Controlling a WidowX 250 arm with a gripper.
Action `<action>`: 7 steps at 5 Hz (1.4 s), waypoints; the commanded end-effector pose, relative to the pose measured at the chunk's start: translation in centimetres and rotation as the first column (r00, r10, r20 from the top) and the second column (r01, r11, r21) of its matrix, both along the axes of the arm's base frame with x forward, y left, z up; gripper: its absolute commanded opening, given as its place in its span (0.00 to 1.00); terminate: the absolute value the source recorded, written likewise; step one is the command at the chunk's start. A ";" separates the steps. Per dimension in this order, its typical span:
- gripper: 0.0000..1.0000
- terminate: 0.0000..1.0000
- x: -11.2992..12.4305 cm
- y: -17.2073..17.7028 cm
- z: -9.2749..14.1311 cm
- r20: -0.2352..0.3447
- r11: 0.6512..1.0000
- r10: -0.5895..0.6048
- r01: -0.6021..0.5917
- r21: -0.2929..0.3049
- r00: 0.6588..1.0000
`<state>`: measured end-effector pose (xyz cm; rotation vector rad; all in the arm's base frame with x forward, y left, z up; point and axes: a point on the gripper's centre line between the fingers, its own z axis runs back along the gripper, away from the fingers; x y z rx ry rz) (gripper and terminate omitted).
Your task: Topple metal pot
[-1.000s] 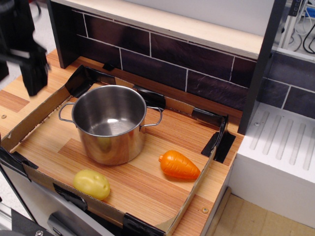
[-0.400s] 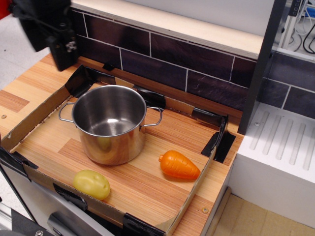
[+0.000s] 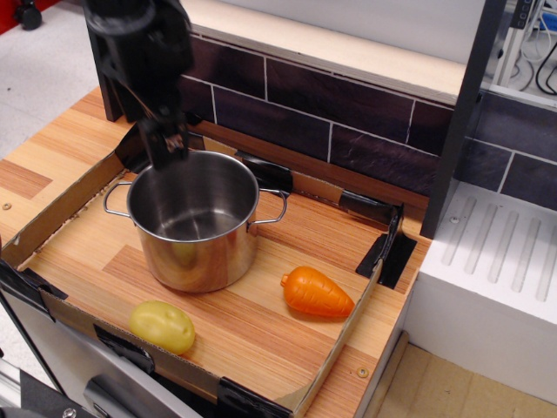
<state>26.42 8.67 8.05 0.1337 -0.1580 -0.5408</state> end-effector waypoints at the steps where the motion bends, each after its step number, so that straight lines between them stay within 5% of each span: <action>1: 1.00 0.00 1.4 -1.1 -0.9 -0.019 1.000 -0.008 0.008 0.011 1.000; 2: 1.00 0.00 1.4 -1.2 -1.2 -0.038 1.000 -0.017 0.017 0.007 0.999; 3: 0.00 0.00 1.4 -1.1 -0.9 -0.001 1.000 -0.014 0.014 0.025 1.000; 7: 0.00 0.00 1.4 -0.8 1.0 0.201 0.985 0.007 -0.042 0.169 0.980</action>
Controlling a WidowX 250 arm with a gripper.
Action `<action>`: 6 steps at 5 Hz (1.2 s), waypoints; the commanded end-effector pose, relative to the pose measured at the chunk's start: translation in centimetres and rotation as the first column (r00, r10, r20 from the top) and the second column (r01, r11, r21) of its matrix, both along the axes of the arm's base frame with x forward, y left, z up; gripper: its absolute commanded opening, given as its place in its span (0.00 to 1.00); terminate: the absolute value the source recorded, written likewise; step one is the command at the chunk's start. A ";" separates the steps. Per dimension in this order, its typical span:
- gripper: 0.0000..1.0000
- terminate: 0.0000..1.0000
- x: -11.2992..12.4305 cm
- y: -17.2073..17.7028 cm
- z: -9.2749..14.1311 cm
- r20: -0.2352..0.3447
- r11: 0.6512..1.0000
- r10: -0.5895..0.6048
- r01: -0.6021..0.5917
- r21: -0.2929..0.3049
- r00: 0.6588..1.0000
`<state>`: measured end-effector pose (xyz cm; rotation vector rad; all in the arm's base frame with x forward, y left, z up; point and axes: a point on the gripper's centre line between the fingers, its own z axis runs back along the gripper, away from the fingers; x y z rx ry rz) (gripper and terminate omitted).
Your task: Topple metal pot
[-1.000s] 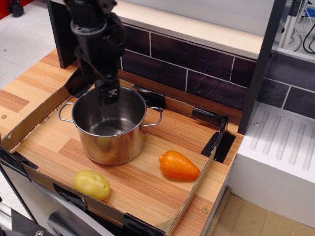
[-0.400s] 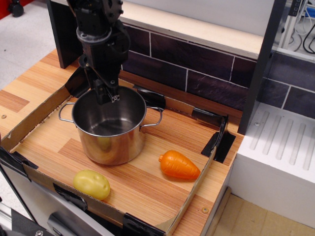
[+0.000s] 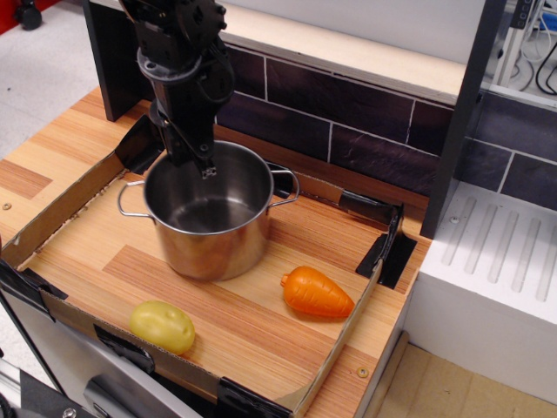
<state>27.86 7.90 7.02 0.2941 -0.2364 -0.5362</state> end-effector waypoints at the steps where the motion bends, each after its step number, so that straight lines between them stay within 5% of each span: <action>1: 0.00 0.00 -0.6 0.3 3.2 0.185 0.995 -0.002 -0.017 0.101 0.983; 3: 0.00 0.00 -1.1 0.9 4.8 0.368 0.989 -0.035 -0.020 0.146 0.929; 5: 0.00 0.00 -2.6 0.3 4.5 0.354 0.974 -0.131 0.053 0.221 0.926; 6: 1.00 0.00 -3.2 0.0 3.7 0.278 0.968 -0.119 0.048 0.248 0.953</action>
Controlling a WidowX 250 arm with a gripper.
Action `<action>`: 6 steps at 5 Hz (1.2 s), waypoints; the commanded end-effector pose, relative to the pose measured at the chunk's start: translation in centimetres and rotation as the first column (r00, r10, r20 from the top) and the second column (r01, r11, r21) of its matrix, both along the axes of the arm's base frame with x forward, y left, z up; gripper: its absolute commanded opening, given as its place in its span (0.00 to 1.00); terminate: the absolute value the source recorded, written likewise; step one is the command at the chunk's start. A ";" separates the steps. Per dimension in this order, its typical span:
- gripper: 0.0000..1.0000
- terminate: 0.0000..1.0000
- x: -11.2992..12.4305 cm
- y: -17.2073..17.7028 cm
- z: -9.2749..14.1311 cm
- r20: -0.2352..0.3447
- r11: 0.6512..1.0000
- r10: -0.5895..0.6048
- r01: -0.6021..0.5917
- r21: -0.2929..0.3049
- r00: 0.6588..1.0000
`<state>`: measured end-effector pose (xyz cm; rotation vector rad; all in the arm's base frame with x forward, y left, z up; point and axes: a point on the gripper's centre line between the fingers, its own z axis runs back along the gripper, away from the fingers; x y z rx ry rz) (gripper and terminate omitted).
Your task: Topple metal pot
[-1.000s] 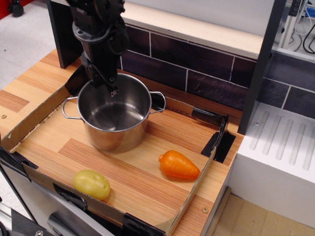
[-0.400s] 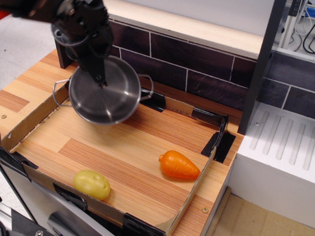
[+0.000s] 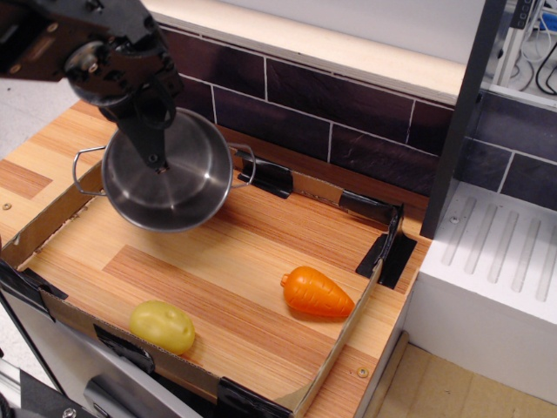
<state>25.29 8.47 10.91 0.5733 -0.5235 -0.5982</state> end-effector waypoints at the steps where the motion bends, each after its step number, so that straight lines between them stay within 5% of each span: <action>1: 1.00 0.00 -0.7 -0.9 -1.4 -0.119 0.995 0.072 -0.063 0.074 0.990; 2: 1.00 0.00 -1.0 -1.2 -2.3 -0.156 0.992 0.101 -0.086 0.095 0.983; 3: 1.00 0.00 -1.6 -2.0 -2.4 -0.322 0.988 0.155 -0.139 0.073 0.934; 4: 1.00 0.00 -1.8 -2.5 -0.9 -0.426 0.969 0.239 -0.245 0.040 0.872; 5: 1.00 0.00 -1.7 -2.5 0.4 -0.617 0.938 0.285 -0.347 0.020 0.734; 6: 1.00 0.00 -1.9 -2.3 1.6 -0.635 0.933 0.262 -0.358 -0.026 0.727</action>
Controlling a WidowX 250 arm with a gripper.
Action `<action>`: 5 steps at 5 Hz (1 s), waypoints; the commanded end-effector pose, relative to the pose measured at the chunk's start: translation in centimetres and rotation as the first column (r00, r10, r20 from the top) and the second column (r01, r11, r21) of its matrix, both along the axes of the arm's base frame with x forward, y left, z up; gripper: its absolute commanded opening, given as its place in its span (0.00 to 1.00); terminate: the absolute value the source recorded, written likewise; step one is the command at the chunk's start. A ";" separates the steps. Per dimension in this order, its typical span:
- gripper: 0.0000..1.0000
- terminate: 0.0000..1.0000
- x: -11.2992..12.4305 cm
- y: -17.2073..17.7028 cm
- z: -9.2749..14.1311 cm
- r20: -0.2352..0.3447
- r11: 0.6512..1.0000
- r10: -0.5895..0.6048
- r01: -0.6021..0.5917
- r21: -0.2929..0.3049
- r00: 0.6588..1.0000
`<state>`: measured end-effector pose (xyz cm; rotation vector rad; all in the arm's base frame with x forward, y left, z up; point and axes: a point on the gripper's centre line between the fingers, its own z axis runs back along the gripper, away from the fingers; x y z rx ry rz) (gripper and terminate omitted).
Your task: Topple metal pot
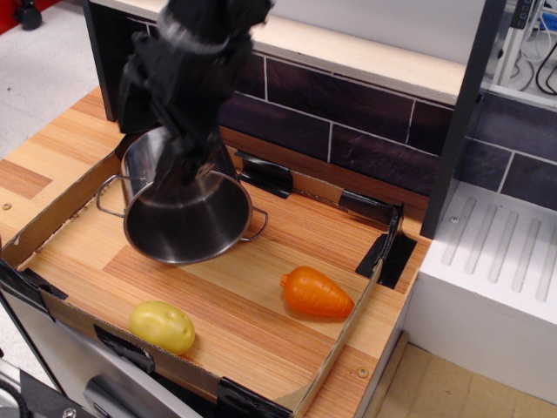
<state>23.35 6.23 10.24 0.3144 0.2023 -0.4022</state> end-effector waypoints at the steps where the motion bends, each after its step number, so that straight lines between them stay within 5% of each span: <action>1: 1.00 0.00 -0.4 0.3 4.2 0.055 0.989 -0.003 0.011 -0.145 0.998; 3: 1.00 0.00 -0.6 1.6 8.3 0.201 0.960 0.006 0.051 -0.275 0.979; 4: 1.00 0.00 -0.6 1.6 8.3 0.201 0.960 0.006 0.051 -0.275 0.979; 5: 1.00 1.00 -0.6 1.6 8.3 0.201 0.960 0.006 0.051 -0.275 0.979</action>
